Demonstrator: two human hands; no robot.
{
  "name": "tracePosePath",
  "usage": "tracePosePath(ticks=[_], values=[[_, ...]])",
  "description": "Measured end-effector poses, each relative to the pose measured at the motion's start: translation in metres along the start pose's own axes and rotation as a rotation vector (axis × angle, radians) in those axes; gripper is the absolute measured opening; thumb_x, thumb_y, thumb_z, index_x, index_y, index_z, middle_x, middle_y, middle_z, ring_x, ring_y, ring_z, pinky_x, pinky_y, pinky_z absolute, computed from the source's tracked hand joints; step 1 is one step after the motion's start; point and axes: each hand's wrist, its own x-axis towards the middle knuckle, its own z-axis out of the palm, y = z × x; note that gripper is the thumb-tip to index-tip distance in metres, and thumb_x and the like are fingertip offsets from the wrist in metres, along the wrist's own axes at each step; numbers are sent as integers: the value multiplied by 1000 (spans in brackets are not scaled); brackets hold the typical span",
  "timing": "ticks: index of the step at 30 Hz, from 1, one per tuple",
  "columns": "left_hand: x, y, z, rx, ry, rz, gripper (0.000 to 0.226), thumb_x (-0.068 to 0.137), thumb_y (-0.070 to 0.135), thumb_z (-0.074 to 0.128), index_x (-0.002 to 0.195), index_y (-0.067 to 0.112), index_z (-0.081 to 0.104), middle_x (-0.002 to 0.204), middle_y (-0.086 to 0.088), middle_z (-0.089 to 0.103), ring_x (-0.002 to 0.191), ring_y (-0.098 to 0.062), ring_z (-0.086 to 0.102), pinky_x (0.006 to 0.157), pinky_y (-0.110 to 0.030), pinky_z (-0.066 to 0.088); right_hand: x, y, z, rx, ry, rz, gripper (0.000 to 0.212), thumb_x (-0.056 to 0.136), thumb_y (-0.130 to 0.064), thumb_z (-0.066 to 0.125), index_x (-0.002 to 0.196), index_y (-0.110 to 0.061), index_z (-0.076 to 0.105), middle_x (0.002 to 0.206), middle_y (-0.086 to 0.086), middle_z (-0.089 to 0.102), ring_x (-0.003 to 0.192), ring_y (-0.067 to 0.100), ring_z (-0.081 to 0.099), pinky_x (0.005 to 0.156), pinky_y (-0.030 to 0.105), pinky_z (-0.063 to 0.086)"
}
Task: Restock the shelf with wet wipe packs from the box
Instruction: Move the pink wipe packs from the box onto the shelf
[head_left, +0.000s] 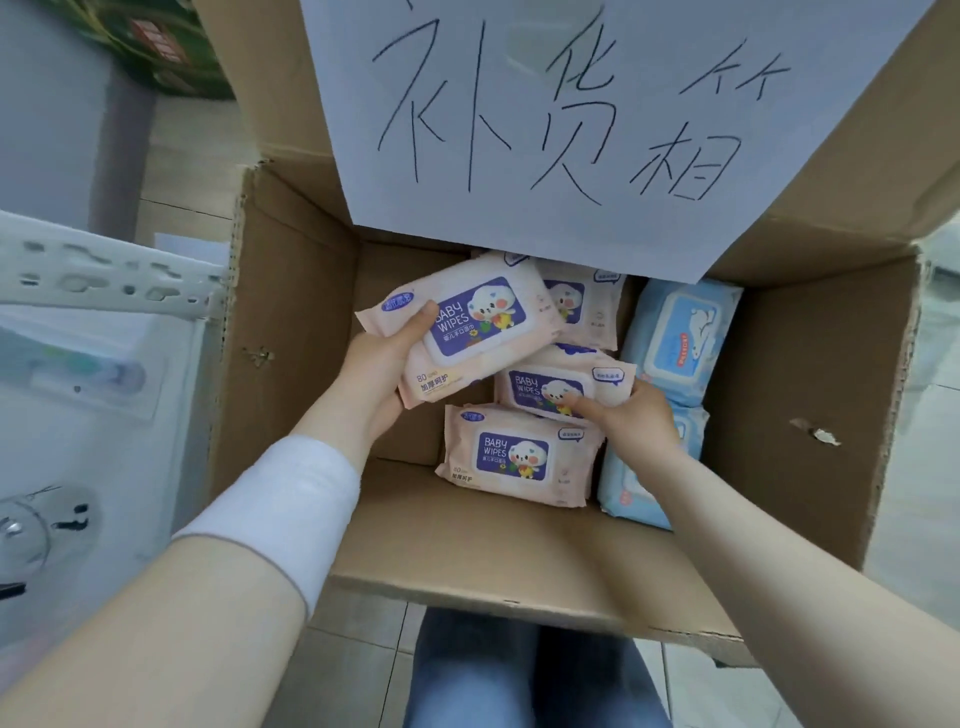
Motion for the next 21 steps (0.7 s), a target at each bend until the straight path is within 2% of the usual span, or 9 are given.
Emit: tracePosePath(ticks=[3, 5, 8, 11, 12, 14, 16, 20, 21], values=[[-38, 2, -13, -42, -6, 5, 18, 82, 21, 69, 98, 17, 61, 103, -9, 71, 87, -22, 69, 77, -48, 57, -31, -5, -25, 48, 28, 13, 22, 78, -18, 75, 97, -18, 64, 87, -1, 68, 72, 1, 65, 61, 17, 53], [-69, 3, -23, -55, -8, 23, 23, 81, 19, 70, 101, 15, 61, 102, -12, 70, 87, -25, 70, 78, -52, 55, -58, -8, -41, 119, 31, 49, 28, 78, -17, 74, 104, -15, 63, 93, 3, 68, 73, 7, 64, 60, 20, 53], [-127, 0, -40, -99, 17, 100, 21, 81, 15, 69, 100, 13, 61, 86, -6, 73, 72, -19, 73, 69, -43, 59, -102, -9, -62, 131, 19, 60, 35, 77, -20, 76, 109, -13, 64, 100, 7, 69, 79, 15, 65, 63, 27, 52], [-198, -7, -62, -146, 31, 224, 7, 86, 10, 63, 90, 15, 59, 69, 3, 73, 58, -10, 71, 54, -30, 59, -153, -9, -71, 108, -30, 27, 35, 75, -23, 77, 106, -14, 63, 97, 3, 67, 75, 11, 63, 57, 19, 54], [-223, -10, -71, -162, 44, 271, 6, 88, 10, 60, 89, 16, 58, 66, 4, 73, 57, -9, 70, 52, -28, 59, -170, -11, -72, 80, -62, 10, 36, 74, -25, 77, 106, -15, 63, 96, 2, 66, 75, 10, 63, 60, 19, 55], [-273, -21, -91, -218, 96, 355, 6, 88, 9, 60, 90, 15, 59, 72, 2, 73, 60, -10, 71, 55, -29, 60, -203, -14, -72, 29, -143, -17, 46, 70, -31, 79, 110, -14, 62, 101, 2, 67, 84, 17, 66, 78, 31, 56], [-323, -34, -113, -279, 152, 438, 6, 87, 10, 61, 92, 14, 61, 75, 1, 74, 66, -12, 71, 63, -33, 60, -242, -18, -72, -21, -207, -44, 57, 66, -38, 81, 114, -13, 62, 104, 4, 69, 92, 22, 67, 85, 39, 56], [-430, -53, -161, -363, 259, 601, 5, 87, 11, 61, 89, 16, 62, 70, 6, 74, 66, -10, 71, 68, -37, 59, -338, -33, -66, -55, -378, -142, 60, 57, -42, 80, 106, -11, 65, 91, 1, 71, 80, 15, 69, 69, 27, 57], [-457, -58, -176, -393, 289, 646, 6, 87, 10, 61, 88, 15, 63, 70, 5, 74, 67, -11, 71, 71, -38, 59, -366, -40, -62, -45, -439, -174, 48, 62, -38, 78, 101, -12, 65, 87, -1, 71, 72, 10, 70, 61, 22, 56]])
